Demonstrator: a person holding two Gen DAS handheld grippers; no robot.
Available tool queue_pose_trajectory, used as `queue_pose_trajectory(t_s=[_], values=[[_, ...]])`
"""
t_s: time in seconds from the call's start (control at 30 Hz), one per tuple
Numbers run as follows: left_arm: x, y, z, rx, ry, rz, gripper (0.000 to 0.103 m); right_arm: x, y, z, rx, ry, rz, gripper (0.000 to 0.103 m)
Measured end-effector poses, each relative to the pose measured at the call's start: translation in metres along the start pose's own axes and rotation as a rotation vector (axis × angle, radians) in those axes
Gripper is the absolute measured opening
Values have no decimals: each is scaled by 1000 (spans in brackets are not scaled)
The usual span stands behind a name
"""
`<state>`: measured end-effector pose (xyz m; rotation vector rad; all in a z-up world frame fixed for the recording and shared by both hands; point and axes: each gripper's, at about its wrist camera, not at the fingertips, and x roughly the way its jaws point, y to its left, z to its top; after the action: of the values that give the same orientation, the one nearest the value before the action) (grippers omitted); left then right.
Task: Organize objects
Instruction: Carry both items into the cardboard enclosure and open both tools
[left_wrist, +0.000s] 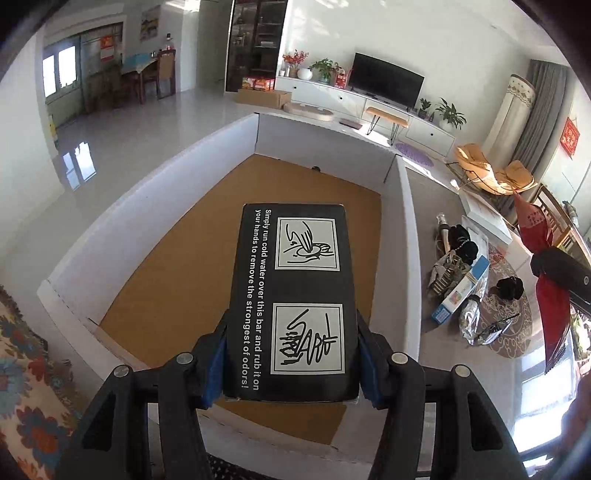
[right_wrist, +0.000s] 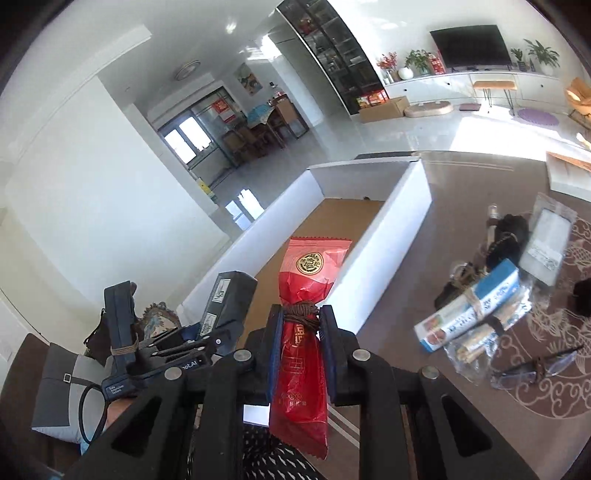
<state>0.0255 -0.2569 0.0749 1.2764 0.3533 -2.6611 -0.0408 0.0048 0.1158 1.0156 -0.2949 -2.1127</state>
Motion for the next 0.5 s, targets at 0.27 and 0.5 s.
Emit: queue_pose_trajectory(t_s=[0.27, 0.5], values=[[37, 30, 0, -42, 92, 130, 66, 138, 51, 0, -65, 169, 2, 30], [3, 0, -13, -51, -16, 59, 73, 86, 27, -17, -78, 27, -77, 80]])
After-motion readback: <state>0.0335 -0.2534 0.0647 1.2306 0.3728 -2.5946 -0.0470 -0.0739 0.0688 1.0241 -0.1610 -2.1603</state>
